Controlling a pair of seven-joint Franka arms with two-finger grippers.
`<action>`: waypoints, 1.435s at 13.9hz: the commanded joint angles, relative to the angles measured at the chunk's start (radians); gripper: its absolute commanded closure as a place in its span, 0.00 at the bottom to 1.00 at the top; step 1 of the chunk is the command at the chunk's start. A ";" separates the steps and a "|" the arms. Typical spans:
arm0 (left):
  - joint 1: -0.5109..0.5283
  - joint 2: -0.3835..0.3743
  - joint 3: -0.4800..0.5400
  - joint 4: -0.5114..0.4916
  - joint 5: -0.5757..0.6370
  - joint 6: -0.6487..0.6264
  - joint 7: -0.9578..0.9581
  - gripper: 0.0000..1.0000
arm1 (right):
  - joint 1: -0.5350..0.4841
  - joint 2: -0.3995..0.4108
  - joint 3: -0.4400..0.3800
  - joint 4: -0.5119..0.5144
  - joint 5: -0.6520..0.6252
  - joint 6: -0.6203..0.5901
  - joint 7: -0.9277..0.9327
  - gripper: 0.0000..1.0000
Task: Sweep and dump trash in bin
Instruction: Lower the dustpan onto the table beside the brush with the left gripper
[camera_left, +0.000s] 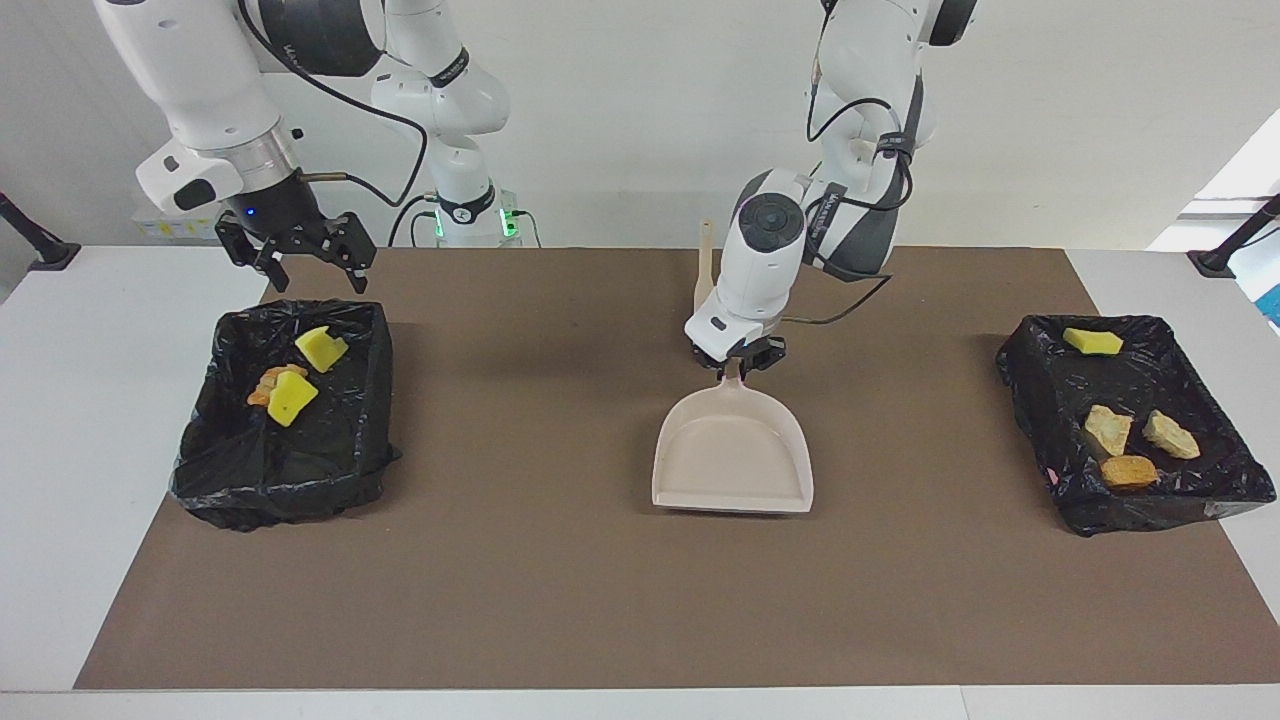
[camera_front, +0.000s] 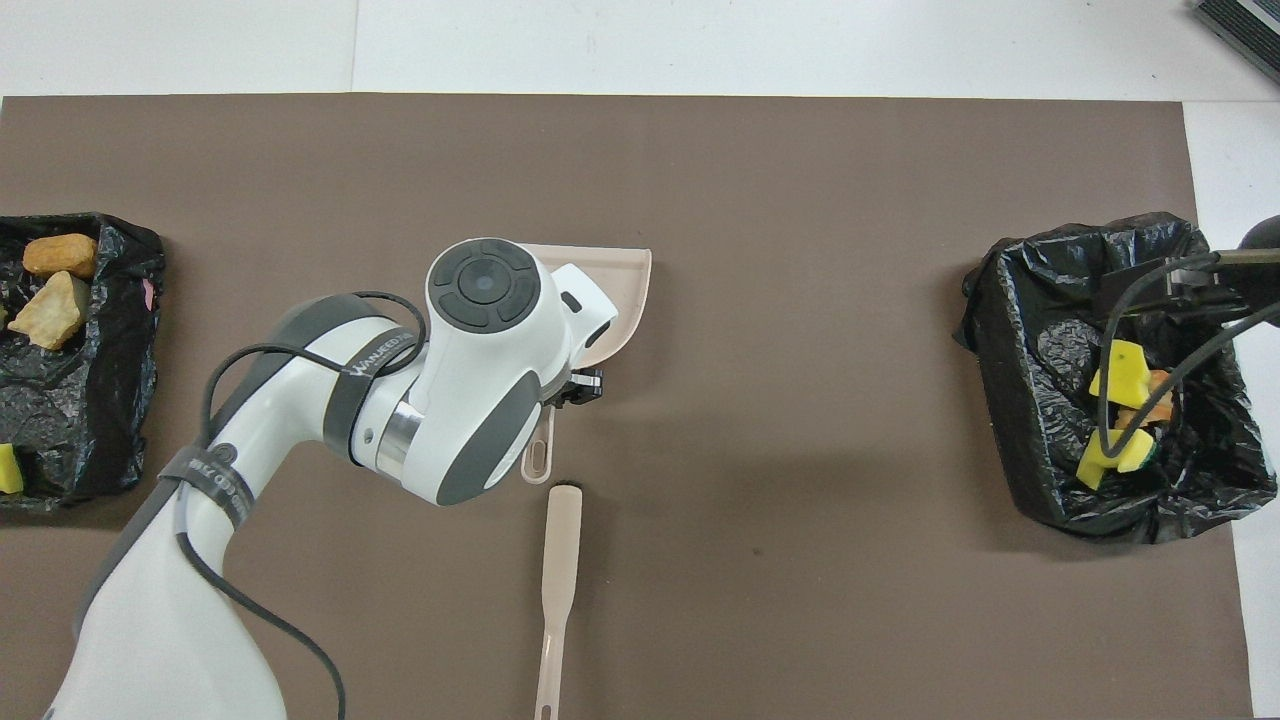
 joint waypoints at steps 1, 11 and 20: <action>-0.037 0.069 0.021 0.061 -0.014 0.018 -0.050 1.00 | -0.004 -0.022 0.002 -0.028 0.016 0.011 0.013 0.00; 0.127 -0.136 0.042 0.041 -0.003 -0.066 0.146 0.00 | -0.004 -0.022 0.002 -0.028 0.016 0.011 0.013 0.00; 0.432 -0.367 0.056 0.194 0.008 -0.501 0.635 0.00 | -0.004 -0.022 0.002 -0.026 0.016 0.011 0.013 0.00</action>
